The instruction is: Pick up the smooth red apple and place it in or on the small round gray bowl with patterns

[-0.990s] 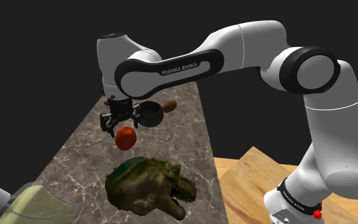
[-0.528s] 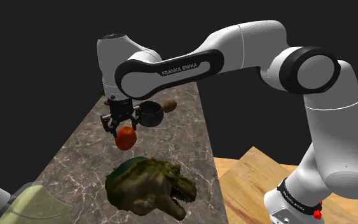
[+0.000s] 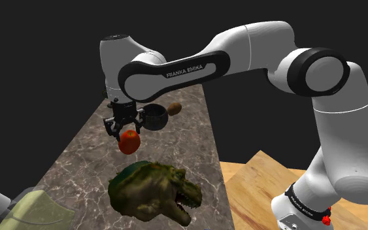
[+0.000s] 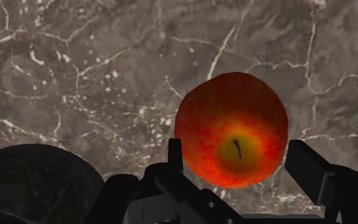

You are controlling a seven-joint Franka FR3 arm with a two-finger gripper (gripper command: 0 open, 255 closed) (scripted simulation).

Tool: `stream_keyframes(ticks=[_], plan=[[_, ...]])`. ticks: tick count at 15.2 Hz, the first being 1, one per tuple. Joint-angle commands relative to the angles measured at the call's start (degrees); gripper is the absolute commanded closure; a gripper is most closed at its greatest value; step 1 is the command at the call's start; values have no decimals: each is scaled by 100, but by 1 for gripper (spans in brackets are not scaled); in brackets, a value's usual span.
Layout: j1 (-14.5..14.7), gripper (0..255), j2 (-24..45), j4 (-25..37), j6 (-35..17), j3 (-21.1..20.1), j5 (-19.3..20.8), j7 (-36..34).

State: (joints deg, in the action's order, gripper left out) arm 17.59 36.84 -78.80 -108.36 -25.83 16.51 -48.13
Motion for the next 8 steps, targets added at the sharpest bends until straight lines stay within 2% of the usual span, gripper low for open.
stream_keyframes(ticks=[1, 8], plan=[[0, 255, 0, -7, -5, 0, 0, -2], [18, 255, -138, 322, 446, -44, -71, 55]])
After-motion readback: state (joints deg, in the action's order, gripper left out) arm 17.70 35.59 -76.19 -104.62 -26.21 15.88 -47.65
